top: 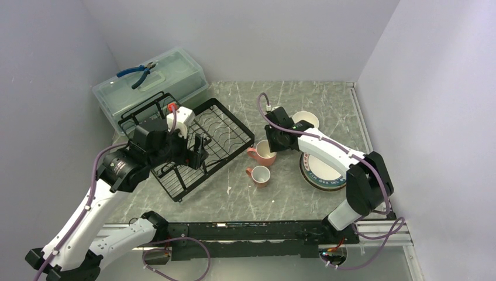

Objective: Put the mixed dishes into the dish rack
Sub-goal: Move the cup to the center of the board.

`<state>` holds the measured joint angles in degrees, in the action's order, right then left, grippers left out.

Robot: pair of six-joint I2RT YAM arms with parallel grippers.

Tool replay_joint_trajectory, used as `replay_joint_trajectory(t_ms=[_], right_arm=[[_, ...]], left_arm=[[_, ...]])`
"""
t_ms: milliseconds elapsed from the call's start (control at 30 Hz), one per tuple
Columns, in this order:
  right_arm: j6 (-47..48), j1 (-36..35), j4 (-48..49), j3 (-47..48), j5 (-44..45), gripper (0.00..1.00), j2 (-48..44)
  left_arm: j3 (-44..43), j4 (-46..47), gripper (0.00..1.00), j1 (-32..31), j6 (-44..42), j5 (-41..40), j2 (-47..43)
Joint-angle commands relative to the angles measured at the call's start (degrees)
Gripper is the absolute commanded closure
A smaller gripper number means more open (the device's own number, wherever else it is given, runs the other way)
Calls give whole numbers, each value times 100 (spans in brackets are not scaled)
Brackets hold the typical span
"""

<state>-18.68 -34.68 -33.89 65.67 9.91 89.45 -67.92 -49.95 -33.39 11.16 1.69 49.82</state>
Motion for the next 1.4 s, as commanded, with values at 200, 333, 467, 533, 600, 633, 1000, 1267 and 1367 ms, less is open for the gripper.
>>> replay_joint_trajectory(t_ms=[200, 333, 467, 533, 600, 633, 1000, 1267, 1367], right_arm=[[-40, 41, 66, 384, -55, 97, 153], [-32, 48, -13, 379, 6, 100, 44], [-54, 41, -122, 293, 51, 100, -182], [-84, 42, -171, 208, 99, 100, -353], [-144, 45, -240, 117, 133, 100, -544], [-171, 46, -274, 67, 127, 100, -636], [-870, 45, -653, -740, 495, 100, -1608], [-1678, 41, -1156, -1398, 797, 100, -2386], [-1928, 40, -1330, -1608, 794, 100, -2605]], left_arm=[[-2, 259, 0, 16, -158, 81, -130], [5, 267, 0, 16, -167, 60, -153], [11, 267, 1, 16, -167, 58, -160], [-5, 273, 1, 16, -167, 60, -166], [-7, 261, 0, 16, -167, 57, -166], [-7, 266, 1, 16, -171, 59, -166], [-37, 288, 0, 16, -153, 106, -166], [-4, 292, 0, 17, -124, 150, -257], [19, 319, 0, 16, -118, 169, -286]])
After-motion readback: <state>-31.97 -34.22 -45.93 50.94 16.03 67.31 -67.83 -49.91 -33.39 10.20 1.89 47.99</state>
